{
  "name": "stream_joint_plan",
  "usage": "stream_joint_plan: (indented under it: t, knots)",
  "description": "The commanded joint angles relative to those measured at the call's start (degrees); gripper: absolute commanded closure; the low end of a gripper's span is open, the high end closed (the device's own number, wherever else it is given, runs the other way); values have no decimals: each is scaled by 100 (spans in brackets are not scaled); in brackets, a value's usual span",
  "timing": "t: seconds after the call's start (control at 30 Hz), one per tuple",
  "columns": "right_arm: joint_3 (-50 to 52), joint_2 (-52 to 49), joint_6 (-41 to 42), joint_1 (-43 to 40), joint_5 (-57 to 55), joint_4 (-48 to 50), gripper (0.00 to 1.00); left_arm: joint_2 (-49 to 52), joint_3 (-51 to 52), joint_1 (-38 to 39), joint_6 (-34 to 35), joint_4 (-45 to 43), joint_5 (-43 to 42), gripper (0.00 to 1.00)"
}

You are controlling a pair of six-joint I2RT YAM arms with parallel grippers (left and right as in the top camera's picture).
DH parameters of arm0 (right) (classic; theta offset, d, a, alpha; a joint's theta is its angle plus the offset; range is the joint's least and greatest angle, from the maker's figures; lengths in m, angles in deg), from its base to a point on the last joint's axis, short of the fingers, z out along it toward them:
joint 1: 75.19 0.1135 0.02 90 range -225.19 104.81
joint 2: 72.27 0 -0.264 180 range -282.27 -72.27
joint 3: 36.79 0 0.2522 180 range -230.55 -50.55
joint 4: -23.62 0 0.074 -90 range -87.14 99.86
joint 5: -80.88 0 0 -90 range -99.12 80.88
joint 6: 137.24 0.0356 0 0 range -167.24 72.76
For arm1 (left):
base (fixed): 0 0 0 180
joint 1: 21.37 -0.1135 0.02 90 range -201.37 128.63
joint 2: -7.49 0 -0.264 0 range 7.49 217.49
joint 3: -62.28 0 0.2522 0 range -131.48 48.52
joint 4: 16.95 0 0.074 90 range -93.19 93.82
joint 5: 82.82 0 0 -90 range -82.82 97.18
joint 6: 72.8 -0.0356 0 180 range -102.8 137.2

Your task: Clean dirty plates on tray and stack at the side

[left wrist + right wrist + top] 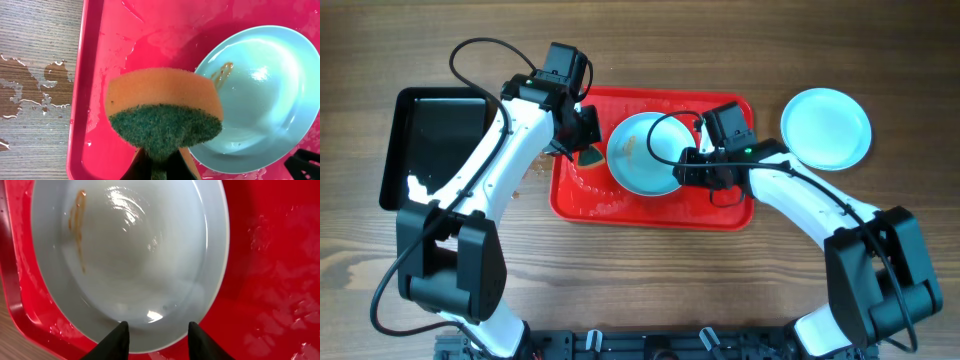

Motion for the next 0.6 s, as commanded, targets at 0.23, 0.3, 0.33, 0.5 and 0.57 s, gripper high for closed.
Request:
stream_joint_plan:
  t: [0.23, 0.3, 0.33, 0.5, 0.57]
  knots:
    - [-1067, -61, -146, -205, -907, -1091, 57, -11, 35, -11, 31, -15, -70, 96]
    - [-1064, -144, 245, -208, -1115, -1187, 57, -9, 35, -11, 31, -17, -70, 96]
    - [-1062, -219, 404, -208, -1143, -1222, 57, -11, 35, -11, 31, -17, -70, 96]
    - [-1069, -752, 391, -208, -1067, -1222, 52, -11, 35, -11, 31, -13, -70, 96]
    - [-1069, -973, 179, -208, -807, -1152, 52, -11, 37, -11, 31, -17, -70, 96]
